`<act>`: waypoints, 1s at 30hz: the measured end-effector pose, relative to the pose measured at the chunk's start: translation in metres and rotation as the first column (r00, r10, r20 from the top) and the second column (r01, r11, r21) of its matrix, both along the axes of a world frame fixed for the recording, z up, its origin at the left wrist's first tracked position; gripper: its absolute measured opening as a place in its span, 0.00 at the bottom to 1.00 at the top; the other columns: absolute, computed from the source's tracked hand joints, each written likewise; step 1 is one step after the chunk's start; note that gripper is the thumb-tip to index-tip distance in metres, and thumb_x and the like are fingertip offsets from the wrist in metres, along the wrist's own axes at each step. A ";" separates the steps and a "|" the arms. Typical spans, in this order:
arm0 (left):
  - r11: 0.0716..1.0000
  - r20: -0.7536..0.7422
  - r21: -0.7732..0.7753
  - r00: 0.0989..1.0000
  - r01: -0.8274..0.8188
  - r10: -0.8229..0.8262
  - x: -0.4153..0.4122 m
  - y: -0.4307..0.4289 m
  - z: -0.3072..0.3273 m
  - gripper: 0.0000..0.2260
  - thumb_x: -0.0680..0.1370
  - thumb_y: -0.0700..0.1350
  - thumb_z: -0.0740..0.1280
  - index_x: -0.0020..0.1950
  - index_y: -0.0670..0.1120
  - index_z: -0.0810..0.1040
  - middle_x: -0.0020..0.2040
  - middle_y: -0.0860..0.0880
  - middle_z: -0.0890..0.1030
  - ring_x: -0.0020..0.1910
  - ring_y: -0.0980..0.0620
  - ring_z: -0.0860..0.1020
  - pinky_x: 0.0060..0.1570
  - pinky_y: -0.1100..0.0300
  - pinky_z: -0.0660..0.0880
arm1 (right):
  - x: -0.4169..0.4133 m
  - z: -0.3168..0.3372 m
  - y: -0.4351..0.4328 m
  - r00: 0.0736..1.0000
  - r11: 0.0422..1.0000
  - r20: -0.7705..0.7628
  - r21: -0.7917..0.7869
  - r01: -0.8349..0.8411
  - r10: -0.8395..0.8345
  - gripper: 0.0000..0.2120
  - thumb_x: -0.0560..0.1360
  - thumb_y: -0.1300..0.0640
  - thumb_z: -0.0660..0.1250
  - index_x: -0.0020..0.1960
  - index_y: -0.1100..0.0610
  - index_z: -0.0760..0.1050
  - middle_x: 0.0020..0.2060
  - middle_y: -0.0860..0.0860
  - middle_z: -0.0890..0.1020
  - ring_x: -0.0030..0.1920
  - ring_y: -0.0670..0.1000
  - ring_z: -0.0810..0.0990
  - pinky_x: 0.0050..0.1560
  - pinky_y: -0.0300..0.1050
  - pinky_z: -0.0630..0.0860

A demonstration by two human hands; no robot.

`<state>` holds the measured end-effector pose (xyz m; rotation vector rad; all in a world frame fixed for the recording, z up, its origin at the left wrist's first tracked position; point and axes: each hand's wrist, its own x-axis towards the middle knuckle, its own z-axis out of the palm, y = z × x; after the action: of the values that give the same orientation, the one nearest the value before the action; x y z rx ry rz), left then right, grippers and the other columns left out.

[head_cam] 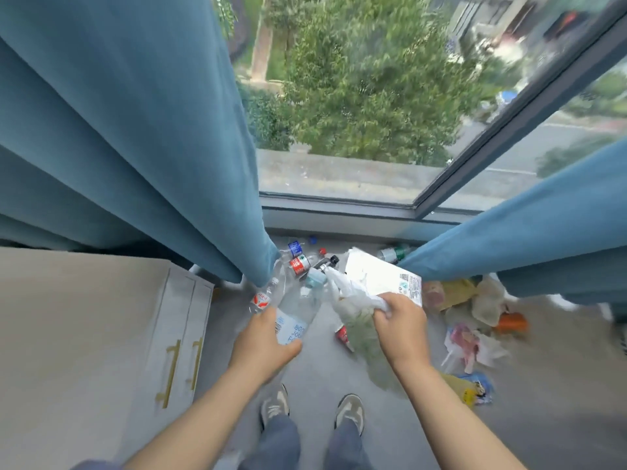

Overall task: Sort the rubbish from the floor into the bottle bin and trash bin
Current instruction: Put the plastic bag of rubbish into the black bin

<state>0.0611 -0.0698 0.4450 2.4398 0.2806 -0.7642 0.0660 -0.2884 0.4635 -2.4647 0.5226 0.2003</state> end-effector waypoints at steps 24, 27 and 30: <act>0.756 0.325 -0.335 0.822 0.562 -0.468 -0.050 -0.258 0.370 0.14 0.69 0.56 0.72 0.49 0.55 0.72 0.44 0.54 0.81 0.41 0.55 0.80 0.43 0.52 0.80 | -0.213 0.357 -0.207 0.558 0.699 0.435 0.306 0.647 -0.707 0.07 0.74 0.61 0.66 0.41 0.65 0.78 0.35 0.61 0.80 0.34 0.61 0.74 0.33 0.44 0.66; 0.714 0.343 -0.353 0.794 0.604 -0.502 -0.073 -0.298 0.383 0.14 0.69 0.56 0.72 0.49 0.55 0.72 0.44 0.54 0.80 0.40 0.56 0.80 0.42 0.53 0.80 | -0.242 0.367 -0.237 0.491 0.647 0.456 0.296 0.702 -0.742 0.05 0.74 0.62 0.66 0.41 0.60 0.79 0.36 0.60 0.81 0.37 0.61 0.78 0.32 0.42 0.67; 0.668 0.377 -0.335 0.744 0.664 -0.551 -0.096 -0.342 0.398 0.13 0.70 0.55 0.72 0.48 0.54 0.72 0.42 0.54 0.80 0.39 0.58 0.79 0.37 0.61 0.76 | -0.272 0.377 -0.269 0.425 0.592 0.471 0.294 0.750 -0.773 0.05 0.74 0.61 0.66 0.40 0.58 0.80 0.33 0.56 0.81 0.35 0.60 0.78 0.33 0.44 0.70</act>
<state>-0.0344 -0.4116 0.8429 2.1158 -0.7943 -0.6761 -0.2059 -0.5575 0.8404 -1.8304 1.2781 -0.8695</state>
